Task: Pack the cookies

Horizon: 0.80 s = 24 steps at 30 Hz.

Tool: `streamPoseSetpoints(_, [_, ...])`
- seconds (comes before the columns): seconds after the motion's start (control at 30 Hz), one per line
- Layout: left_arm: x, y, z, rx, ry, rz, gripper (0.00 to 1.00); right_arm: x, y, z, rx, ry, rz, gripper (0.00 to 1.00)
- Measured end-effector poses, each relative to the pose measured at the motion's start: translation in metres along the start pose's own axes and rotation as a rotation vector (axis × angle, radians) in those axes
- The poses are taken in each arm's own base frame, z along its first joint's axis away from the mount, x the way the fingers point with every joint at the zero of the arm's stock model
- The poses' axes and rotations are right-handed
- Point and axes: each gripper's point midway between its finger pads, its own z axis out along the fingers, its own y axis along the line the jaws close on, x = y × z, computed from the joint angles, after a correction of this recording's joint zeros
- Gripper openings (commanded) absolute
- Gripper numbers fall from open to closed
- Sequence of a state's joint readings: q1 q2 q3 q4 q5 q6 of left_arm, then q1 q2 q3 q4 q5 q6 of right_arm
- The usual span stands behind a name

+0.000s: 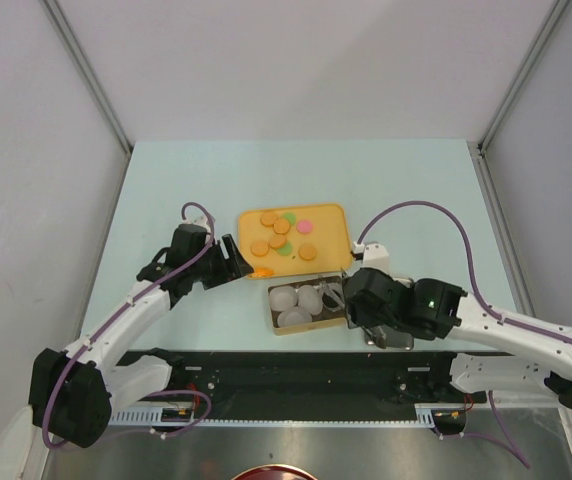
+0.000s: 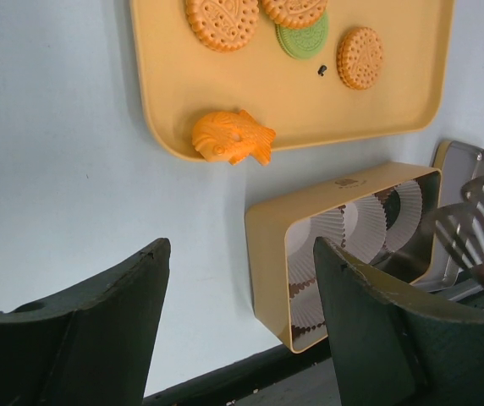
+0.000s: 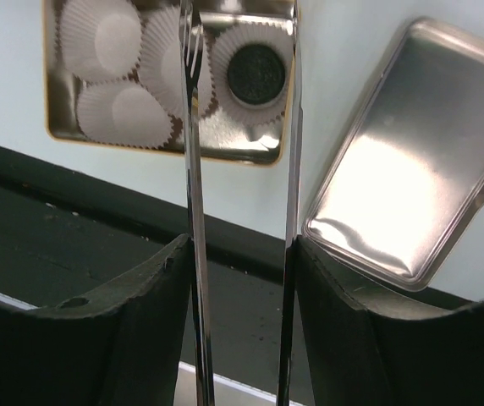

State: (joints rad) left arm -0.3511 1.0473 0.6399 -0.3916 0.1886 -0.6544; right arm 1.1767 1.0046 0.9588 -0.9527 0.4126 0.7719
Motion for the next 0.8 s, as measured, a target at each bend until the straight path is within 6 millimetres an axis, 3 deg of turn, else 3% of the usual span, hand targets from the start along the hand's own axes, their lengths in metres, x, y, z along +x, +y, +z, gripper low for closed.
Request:
streamPoseSetpoints(0.13, [0.000,0.000,0.000,0.001,0.000,0.000,0.74,-0.032,0.011,-0.001,-0.016,-0.061,0.006,0.55])
streamPoseSetpoints(0.2, [0.000,0.000,0.000,0.001,0.001,0.000,0.74,-0.055,0.018,0.009,-0.015,-0.088,0.016,0.55])
streamPoseSetpoints(0.3, [0.000,0.000,0.000,0.001,0.001,0.000,0.74,-0.083,0.019,0.039,0.005,-0.092,0.023,0.55])
streamPoseSetpoints(0.43, [0.000,0.000,0.000,0.001,0.001,0.001,0.74,-0.105,0.010,0.085,0.040,-0.051,0.009,0.54])
streamPoseSetpoints(0.6, [0.001,0.001,0.000,-0.003,0.006,0.002,0.74,-0.117,0.000,0.124,0.046,-0.001,0.004,0.55])
streamPoseSetpoints(0.8, [0.003,0.003,0.000,-0.009,0.013,0.007,0.74,-0.109,0.012,0.129,0.005,0.031,-0.029,0.55])
